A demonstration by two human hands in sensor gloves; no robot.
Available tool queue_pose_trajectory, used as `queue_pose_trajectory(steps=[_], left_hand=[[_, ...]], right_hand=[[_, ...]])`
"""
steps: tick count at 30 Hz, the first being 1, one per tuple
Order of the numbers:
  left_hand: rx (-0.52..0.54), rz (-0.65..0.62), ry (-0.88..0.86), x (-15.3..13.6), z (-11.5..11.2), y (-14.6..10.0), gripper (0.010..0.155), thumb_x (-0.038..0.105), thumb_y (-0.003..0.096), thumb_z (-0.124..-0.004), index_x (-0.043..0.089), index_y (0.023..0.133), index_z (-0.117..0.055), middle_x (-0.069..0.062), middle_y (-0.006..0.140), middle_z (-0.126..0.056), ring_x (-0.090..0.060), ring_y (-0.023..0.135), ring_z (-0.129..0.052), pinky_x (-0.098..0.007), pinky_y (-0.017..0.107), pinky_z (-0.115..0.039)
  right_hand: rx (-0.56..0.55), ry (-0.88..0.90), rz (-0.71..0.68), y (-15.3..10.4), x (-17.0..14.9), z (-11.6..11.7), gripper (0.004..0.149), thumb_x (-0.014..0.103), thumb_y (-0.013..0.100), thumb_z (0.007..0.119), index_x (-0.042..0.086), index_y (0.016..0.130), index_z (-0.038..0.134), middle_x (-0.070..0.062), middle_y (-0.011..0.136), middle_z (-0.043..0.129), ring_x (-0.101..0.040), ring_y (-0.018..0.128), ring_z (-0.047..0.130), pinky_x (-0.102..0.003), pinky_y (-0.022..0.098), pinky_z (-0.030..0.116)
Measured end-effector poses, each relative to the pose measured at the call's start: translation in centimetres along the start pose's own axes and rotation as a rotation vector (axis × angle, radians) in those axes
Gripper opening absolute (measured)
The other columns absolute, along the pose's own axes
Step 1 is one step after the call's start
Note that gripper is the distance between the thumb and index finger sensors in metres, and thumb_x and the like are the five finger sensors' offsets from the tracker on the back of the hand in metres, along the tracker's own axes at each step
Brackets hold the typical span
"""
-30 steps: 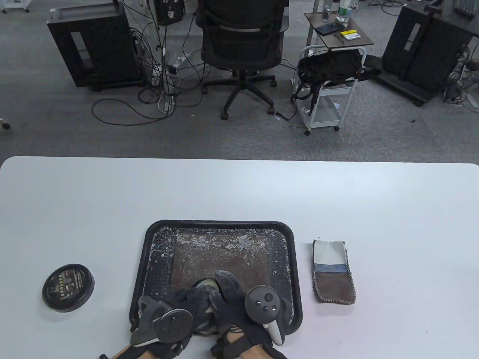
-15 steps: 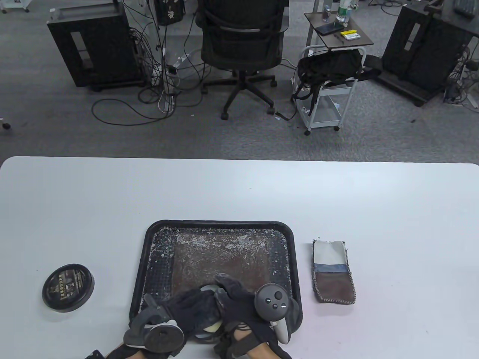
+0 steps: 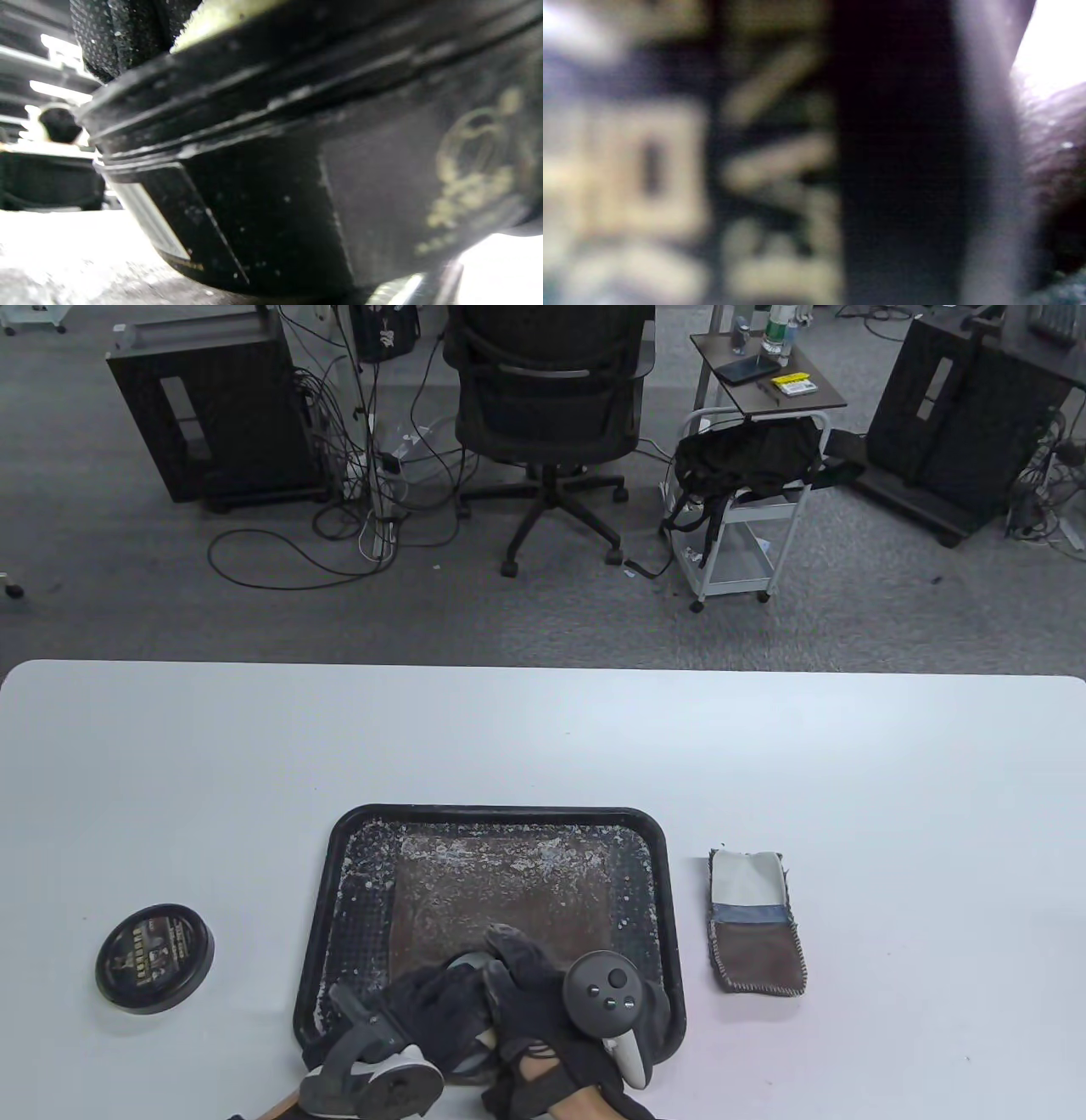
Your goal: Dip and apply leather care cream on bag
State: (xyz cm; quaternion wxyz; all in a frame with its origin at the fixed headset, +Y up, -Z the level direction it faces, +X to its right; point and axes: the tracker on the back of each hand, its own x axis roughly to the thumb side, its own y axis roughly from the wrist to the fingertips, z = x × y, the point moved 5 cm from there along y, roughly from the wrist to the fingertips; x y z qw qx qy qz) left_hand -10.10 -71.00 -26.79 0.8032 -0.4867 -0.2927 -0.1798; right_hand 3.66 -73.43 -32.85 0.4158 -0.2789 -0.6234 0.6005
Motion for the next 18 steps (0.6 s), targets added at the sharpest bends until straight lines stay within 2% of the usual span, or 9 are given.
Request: queue_pose_trajectory(steps=[5,9,12,18], left_hand=[[-0.060,0.083,0.095,0.1,-0.4,0.6,0.046,0.044,0.0364,-0.083,0.021,0.076,-0.085,-0.008,0.067,-0.103,-0.022,0.052,-0.114,-0.039,0.039,-0.095],[-0.115,0.170,0.001,-1.7,-1.0,0.6,0.047,0.045,0.0372,-0.083,0.018,0.076,-0.086,-0.009,0.065,-0.104,-0.022,0.050,-0.115,-0.038,0.038,-0.095],[-0.096,0.190,-0.076,-2.6,-0.9,0.5,0.049,0.045,0.0372,-0.083,0.018,0.078,-0.086,-0.008,0.068,-0.104,-0.022,0.054,-0.113,-0.039,0.042,-0.093],[0.026,0.169,-0.156,-3.1,0.3,0.0,0.050,0.045,0.0359,-0.083,0.023,0.080,-0.085,-0.006,0.074,-0.101,-0.022,0.061,-0.110,-0.040,0.047,-0.091]], right_hand=[[0.017,-0.034,-0.019,0.0,0.4,0.5,0.059,0.037,0.047,0.071,0.005,0.096,0.075,-0.031,0.093,0.075,-0.044,0.045,0.100,-0.059,0.042,0.080],[0.045,-0.047,-0.014,0.1,0.4,1.1,0.060,0.037,0.046,0.072,0.005,0.098,0.073,-0.032,0.095,0.072,-0.045,0.048,0.099,-0.059,0.044,0.079],[0.040,-0.034,-0.002,0.4,0.0,0.6,0.060,0.037,0.047,0.072,0.005,0.098,0.073,-0.031,0.096,0.072,-0.044,0.049,0.099,-0.059,0.045,0.079],[-0.010,0.056,0.044,1.0,-1.3,-1.8,0.060,0.037,0.047,0.071,0.006,0.098,0.073,-0.030,0.096,0.073,-0.044,0.050,0.100,-0.059,0.045,0.079]])
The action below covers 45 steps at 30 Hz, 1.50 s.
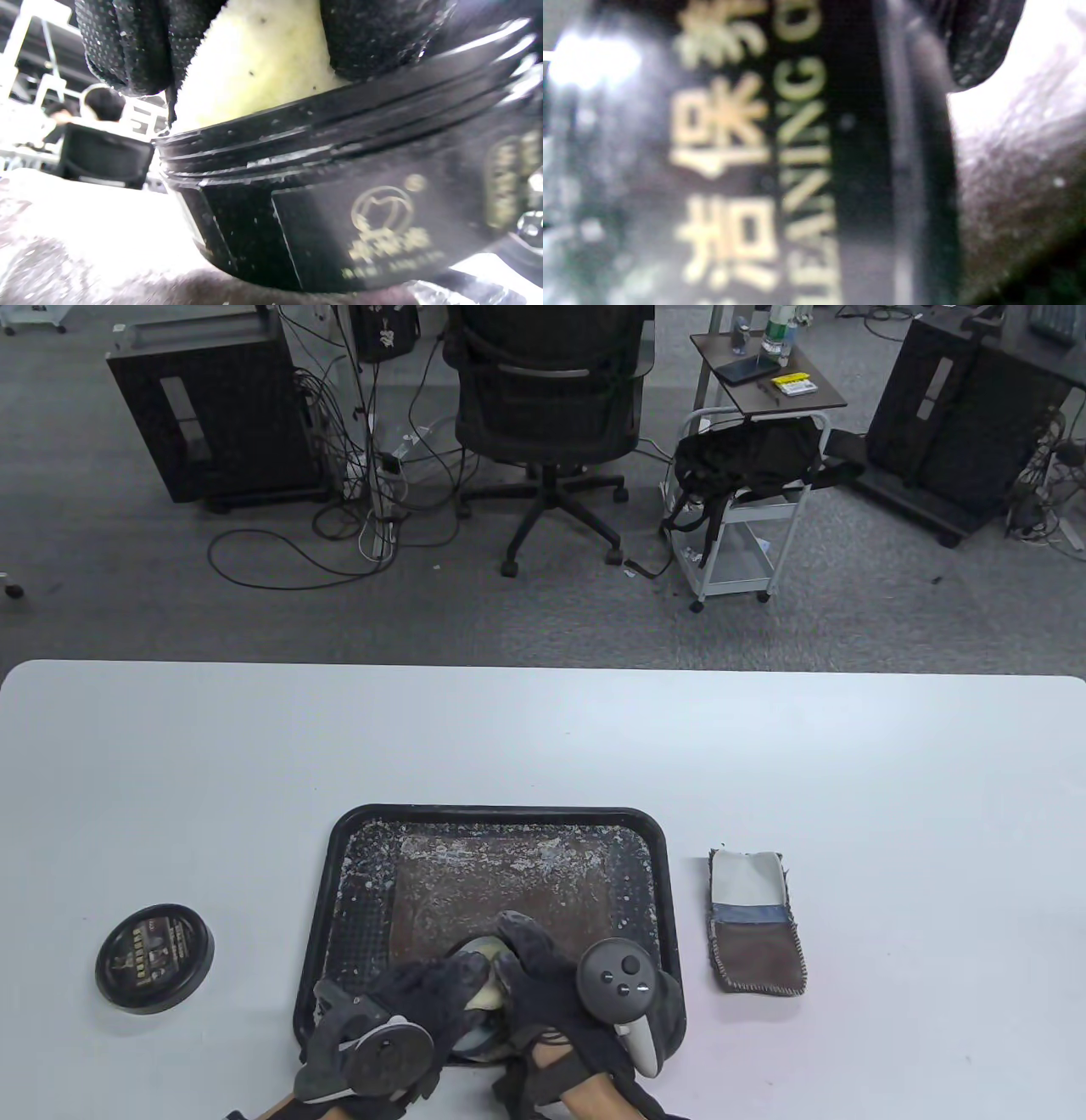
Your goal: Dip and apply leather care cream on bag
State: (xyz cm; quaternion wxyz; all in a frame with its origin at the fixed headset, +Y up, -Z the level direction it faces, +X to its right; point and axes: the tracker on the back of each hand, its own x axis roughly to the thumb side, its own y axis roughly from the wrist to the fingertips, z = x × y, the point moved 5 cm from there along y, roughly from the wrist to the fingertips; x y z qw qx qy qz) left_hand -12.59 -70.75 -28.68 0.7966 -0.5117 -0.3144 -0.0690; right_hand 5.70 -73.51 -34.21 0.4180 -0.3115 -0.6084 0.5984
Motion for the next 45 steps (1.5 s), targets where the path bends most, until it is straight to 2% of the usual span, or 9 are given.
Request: queue_pose_trajectory(steps=[6,9,12,19,26,32,37,42,45], left_hand=[[0.112,-0.051,-0.079,0.3,1.4,-0.5,0.050,0.045,0.0351,-0.082,0.027,0.082,-0.084,-0.002,0.077,-0.100,-0.020,0.065,-0.109,-0.040,0.050,-0.090],[0.170,-0.084,-0.123,0.5,2.3,-0.9,0.051,0.045,0.0356,-0.082,0.027,0.083,-0.083,-0.002,0.078,-0.099,-0.020,0.066,-0.108,-0.040,0.051,-0.089],[0.236,-0.058,-0.161,-0.2,3.3,-1.4,0.051,0.045,0.0359,-0.081,0.026,0.083,-0.082,-0.002,0.078,-0.099,-0.020,0.065,-0.108,-0.040,0.051,-0.089],[0.173,0.057,-0.209,-3.0,2.9,-1.3,0.052,0.045,0.0365,-0.082,0.025,0.085,-0.081,-0.004,0.080,-0.098,-0.022,0.068,-0.106,-0.041,0.053,-0.087],[0.223,0.068,-0.244,-3.9,4.0,-1.7,0.052,0.044,0.0371,-0.081,0.025,0.086,-0.080,-0.004,0.082,-0.096,-0.023,0.071,-0.104,-0.043,0.056,-0.084],[0.209,0.080,-0.247,-4.3,3.7,-1.7,0.053,0.044,0.0373,-0.081,0.026,0.087,-0.079,-0.004,0.084,-0.094,-0.023,0.073,-0.102,-0.044,0.057,-0.082],[0.194,0.092,-0.240,-4.8,3.5,-1.6,0.053,0.043,0.0372,-0.081,0.026,0.087,-0.079,-0.004,0.084,-0.094,-0.023,0.073,-0.102,-0.044,0.058,-0.082],[0.194,0.095,-0.253,-5.0,3.6,-1.6,0.053,0.043,0.0373,-0.082,0.026,0.087,-0.078,-0.004,0.085,-0.094,-0.024,0.073,-0.102,-0.044,0.058,-0.082],[0.195,0.095,-0.243,-5.0,3.7,-1.6,0.053,0.043,0.0373,-0.082,0.026,0.087,-0.078,-0.004,0.085,-0.094,-0.024,0.073,-0.102,-0.044,0.058,-0.082]], right_hand=[[-0.043,0.115,0.048,0.1,-1.3,-2.3,0.059,0.037,0.047,0.070,0.005,0.097,0.075,-0.030,0.095,0.075,-0.043,0.049,0.101,-0.059,0.045,0.080],[-0.079,0.121,0.057,0.1,-1.7,-3.4,0.059,0.037,0.047,0.070,0.005,0.095,0.076,-0.029,0.093,0.077,-0.042,0.047,0.101,-0.059,0.044,0.080],[-0.143,0.081,0.061,0.4,-2.1,-5.3,0.059,0.038,0.047,0.070,0.005,0.096,0.076,-0.029,0.094,0.076,-0.042,0.048,0.101,-0.059,0.045,0.080],[-0.385,0.128,0.082,-0.2,-3.7,-13.1,0.059,0.037,0.048,0.069,0.008,0.098,0.072,-0.026,0.098,0.072,-0.044,0.054,0.099,-0.061,0.049,0.077],[-0.676,0.235,0.140,-3.2,-7.4,-22.2,0.059,0.037,0.049,0.068,0.010,0.101,0.068,-0.023,0.103,0.066,-0.045,0.062,0.095,-0.062,0.053,0.073],[-0.899,0.294,0.223,-6.1,-11.4,-28.1,0.059,0.038,0.050,0.066,0.010,0.102,0.064,-0.022,0.104,0.062,-0.045,0.067,0.092,-0.062,0.056,0.071],[-1.021,0.337,0.315,-8.0,-14.7,-30.2,0.059,0.037,0.051,0.066,0.011,0.103,0.061,-0.022,0.105,0.059,-0.045,0.069,0.090,-0.062,0.057,0.070],[-1.082,0.385,0.423,-8.9,-18.2,-30.4,0.059,0.037,0.051,0.066,0.010,0.103,0.061,-0.022,0.106,0.058,-0.046,0.070,0.089,-0.063,0.058,0.069],[-1.100,0.352,0.491,-9.1,-19.7,-30.2,0.059,0.036,0.050,0.068,0.010,0.103,0.062,-0.023,0.105,0.059,-0.047,0.070,0.089,-0.063,0.057,0.069]])
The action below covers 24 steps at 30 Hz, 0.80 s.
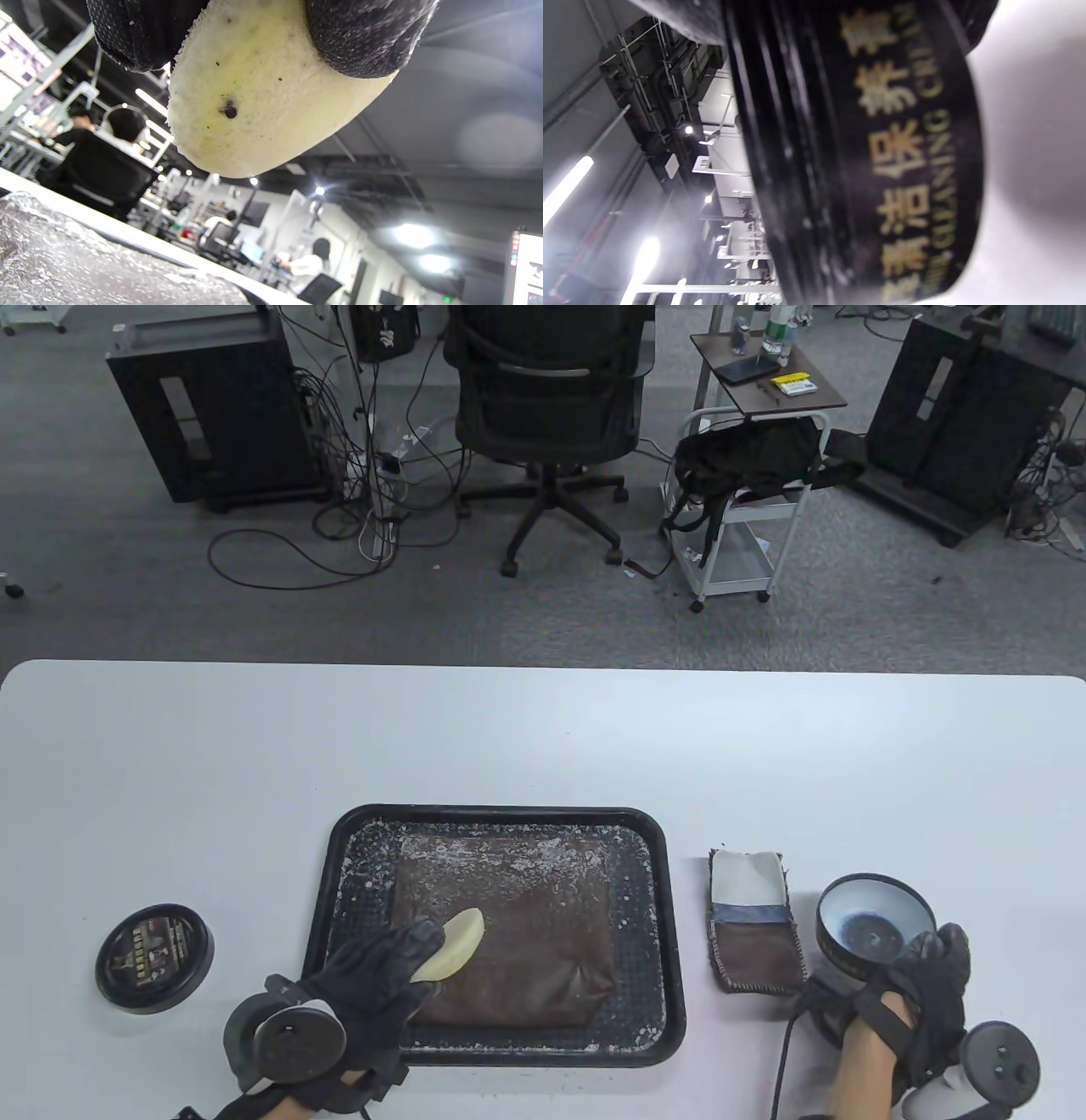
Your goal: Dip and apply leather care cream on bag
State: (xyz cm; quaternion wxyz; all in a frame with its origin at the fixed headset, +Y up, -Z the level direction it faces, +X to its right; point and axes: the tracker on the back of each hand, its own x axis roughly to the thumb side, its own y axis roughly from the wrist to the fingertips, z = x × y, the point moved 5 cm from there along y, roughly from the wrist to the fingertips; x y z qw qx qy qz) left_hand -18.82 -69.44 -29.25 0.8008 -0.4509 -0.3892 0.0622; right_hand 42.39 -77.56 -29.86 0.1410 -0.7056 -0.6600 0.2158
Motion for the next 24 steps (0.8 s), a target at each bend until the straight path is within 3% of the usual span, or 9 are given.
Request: queue_pose_trajectory(steps=[9,12,20,24], left_hand=[[-0.014,0.015,-0.009,-0.3,-0.1,0.1,0.053,0.043,0.0372,-0.082,0.025,0.087,-0.078,-0.005,0.085,-0.094,-0.024,0.074,-0.101,-0.045,0.058,-0.081],[-0.013,0.016,-0.007,-0.4,0.0,0.1,0.053,0.043,0.0373,-0.082,0.025,0.087,-0.079,-0.005,0.085,-0.094,-0.024,0.073,-0.101,-0.045,0.058,-0.081],[-0.017,0.020,-0.009,-0.6,0.0,0.2,0.053,0.042,0.0373,-0.082,0.025,0.088,-0.078,-0.005,0.085,-0.093,-0.025,0.074,-0.101,-0.045,0.058,-0.081],[-0.020,0.020,-0.002,-0.5,0.0,0.1,0.053,0.043,0.0373,-0.082,0.025,0.087,-0.079,-0.005,0.085,-0.094,-0.025,0.074,-0.101,-0.045,0.058,-0.081]], right_hand=[[-0.019,-0.101,0.003,0.2,-0.5,0.5,0.059,0.035,0.049,0.069,0.010,0.102,0.064,-0.022,0.105,0.060,-0.049,0.073,0.086,-0.064,0.057,0.068],[-0.036,-0.124,-0.005,0.0,0.0,0.4,0.058,0.031,0.048,0.069,0.006,0.100,0.066,-0.024,0.106,0.058,-0.051,0.090,0.064,-0.066,0.062,0.058],[-0.046,-0.242,-0.063,0.1,1.3,0.4,0.055,0.030,0.046,0.072,0.007,0.095,0.075,-0.022,0.103,0.066,-0.053,0.090,0.062,-0.069,0.063,0.053],[-0.053,-0.300,-0.167,-0.6,3.0,0.8,0.055,0.031,0.046,0.073,0.006,0.095,0.075,-0.023,0.103,0.066,-0.053,0.091,0.062,-0.070,0.063,0.051]])
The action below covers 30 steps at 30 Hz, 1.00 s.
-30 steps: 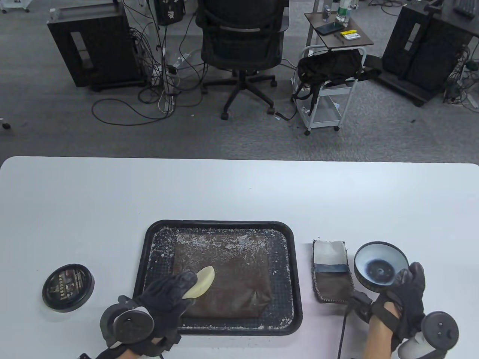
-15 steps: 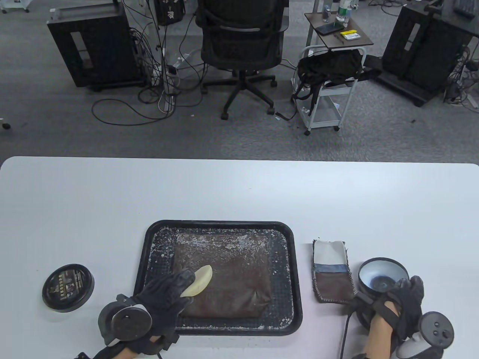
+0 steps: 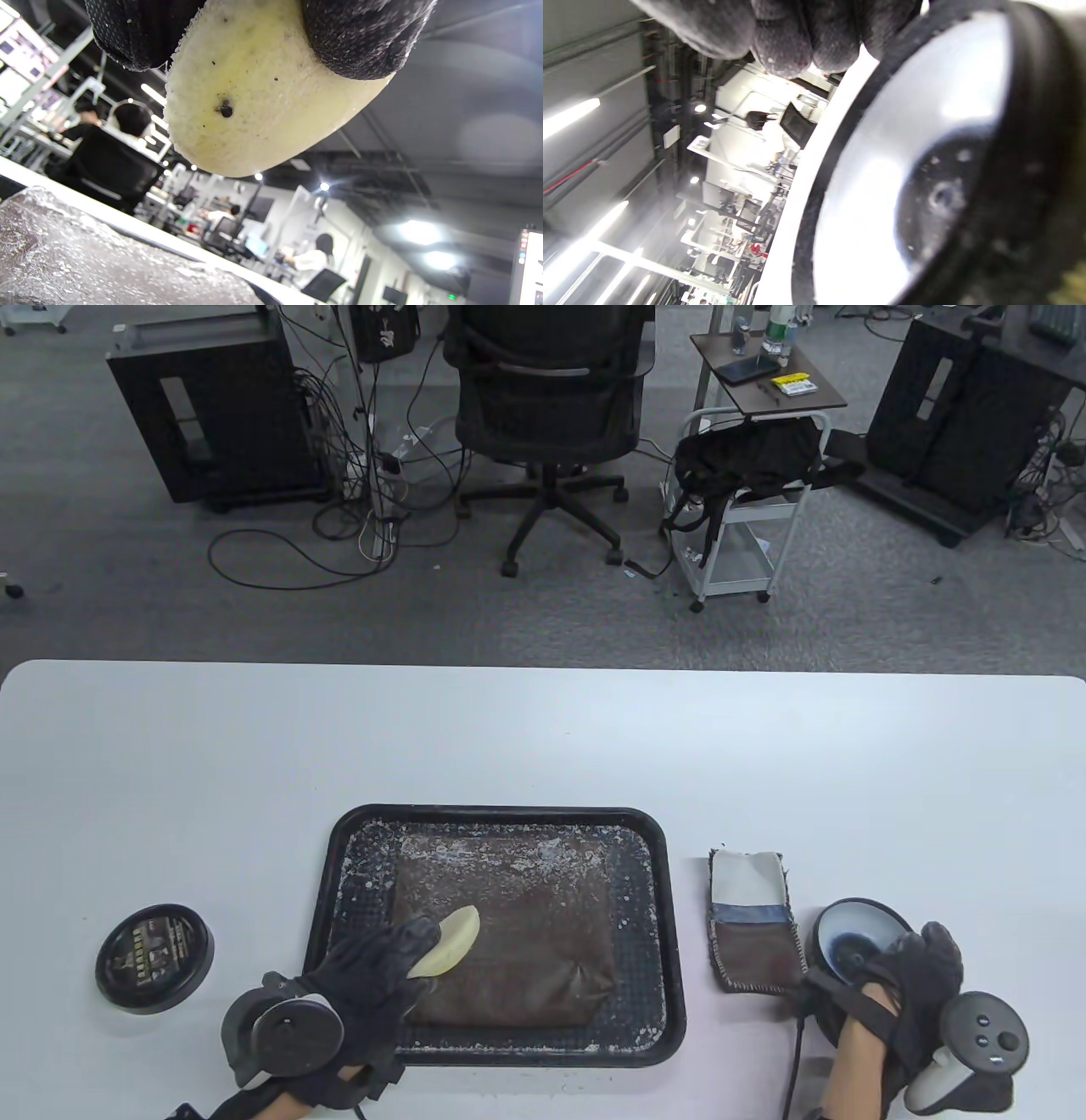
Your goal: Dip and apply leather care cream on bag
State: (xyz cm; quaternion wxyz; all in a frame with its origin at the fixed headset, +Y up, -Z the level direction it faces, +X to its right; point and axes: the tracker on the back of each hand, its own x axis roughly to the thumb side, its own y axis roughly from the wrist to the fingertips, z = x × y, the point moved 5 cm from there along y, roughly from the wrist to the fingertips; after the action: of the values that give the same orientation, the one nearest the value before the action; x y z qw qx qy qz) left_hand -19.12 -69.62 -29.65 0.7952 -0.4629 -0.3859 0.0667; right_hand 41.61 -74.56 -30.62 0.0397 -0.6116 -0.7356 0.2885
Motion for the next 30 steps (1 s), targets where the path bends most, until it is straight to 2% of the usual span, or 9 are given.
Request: queue_pose_trajectory(steps=[4,7,8,12,13,16,21,25,30], left_hand=[[0.000,0.002,0.005,-0.1,0.0,0.0,0.053,0.043,0.0373,-0.082,0.025,0.088,-0.078,-0.005,0.085,-0.093,-0.025,0.074,-0.101,-0.045,0.058,-0.081],[-0.006,0.012,0.004,-0.3,0.0,0.1,0.053,0.042,0.0373,-0.082,0.025,0.088,-0.078,-0.005,0.085,-0.093,-0.025,0.074,-0.101,-0.045,0.058,-0.081],[-0.011,0.017,0.006,-0.4,-0.1,0.1,0.053,0.043,0.0374,-0.082,0.025,0.088,-0.078,-0.005,0.085,-0.093,-0.025,0.074,-0.101,-0.045,0.059,-0.081],[-0.014,0.029,0.022,-0.5,-0.1,0.1,0.054,0.042,0.0373,-0.082,0.025,0.088,-0.078,-0.005,0.085,-0.093,-0.025,0.074,-0.101,-0.046,0.058,-0.081],[-0.016,0.035,0.029,-0.6,-0.1,0.1,0.054,0.043,0.0374,-0.082,0.025,0.088,-0.078,-0.005,0.086,-0.093,-0.025,0.074,-0.101,-0.046,0.059,-0.081],[-0.019,0.049,0.029,-0.9,-0.1,0.1,0.054,0.042,0.0374,-0.082,0.025,0.088,-0.078,-0.005,0.086,-0.093,-0.025,0.075,-0.100,-0.046,0.059,-0.080],[-0.024,0.066,0.027,-1.2,-0.2,0.2,0.054,0.042,0.0374,-0.082,0.025,0.088,-0.078,-0.006,0.086,-0.093,-0.026,0.075,-0.100,-0.046,0.059,-0.080],[-0.028,0.070,0.032,-1.2,-0.2,0.2,0.054,0.042,0.0375,-0.082,0.025,0.088,-0.078,-0.006,0.086,-0.092,-0.026,0.075,-0.100,-0.046,0.059,-0.080],[-0.037,0.079,0.034,-1.3,-0.3,0.3,0.054,0.042,0.0375,-0.082,0.025,0.088,-0.078,-0.005,0.086,-0.092,-0.026,0.075,-0.100,-0.046,0.059,-0.080]], right_hand=[[-0.003,-0.058,-0.195,-1.3,3.6,-0.1,0.055,0.032,0.045,0.074,0.007,0.093,0.078,-0.022,0.101,0.069,-0.052,0.090,0.065,-0.071,0.063,0.050],[0.068,-0.046,-0.374,-3.1,6.8,0.6,0.053,0.032,0.044,0.076,0.008,0.091,0.081,-0.021,0.099,0.075,-0.051,0.089,0.071,-0.071,0.063,0.053],[0.122,-0.044,-0.465,-4.2,8.3,1.4,0.053,0.032,0.044,0.076,0.008,0.091,0.082,-0.021,0.099,0.076,-0.050,0.088,0.071,-0.070,0.063,0.053],[0.309,-0.099,-0.671,-8.7,12.0,4.3,0.050,0.030,0.042,0.080,0.011,0.088,0.086,-0.018,0.097,0.081,-0.048,0.088,0.077,-0.070,0.064,0.055],[0.398,-0.144,-0.754,-10.8,13.2,5.8,0.050,0.030,0.042,0.081,0.012,0.088,0.087,-0.017,0.097,0.082,-0.047,0.089,0.077,-0.071,0.064,0.055],[0.533,-0.298,-0.941,-15.6,14.5,8.9,0.050,0.033,0.040,0.085,0.013,0.086,0.089,-0.015,0.096,0.085,-0.045,0.089,0.080,-0.072,0.064,0.054],[0.718,-0.625,-1.136,-21.9,14.0,13.5,0.048,0.036,0.036,0.089,0.017,0.080,0.094,-0.010,0.095,0.088,-0.041,0.090,0.082,-0.073,0.066,0.050],[0.838,-0.796,-1.183,-24.5,12.2,16.2,0.044,0.036,0.035,0.091,0.017,0.075,0.097,-0.009,0.094,0.089,-0.040,0.090,0.083,-0.074,0.067,0.047],[0.893,-0.963,-1.213,-25.8,10.3,18.3,0.042,0.036,0.034,0.091,0.017,0.071,0.099,-0.008,0.093,0.090,-0.039,0.090,0.084,-0.074,0.067,0.046]])
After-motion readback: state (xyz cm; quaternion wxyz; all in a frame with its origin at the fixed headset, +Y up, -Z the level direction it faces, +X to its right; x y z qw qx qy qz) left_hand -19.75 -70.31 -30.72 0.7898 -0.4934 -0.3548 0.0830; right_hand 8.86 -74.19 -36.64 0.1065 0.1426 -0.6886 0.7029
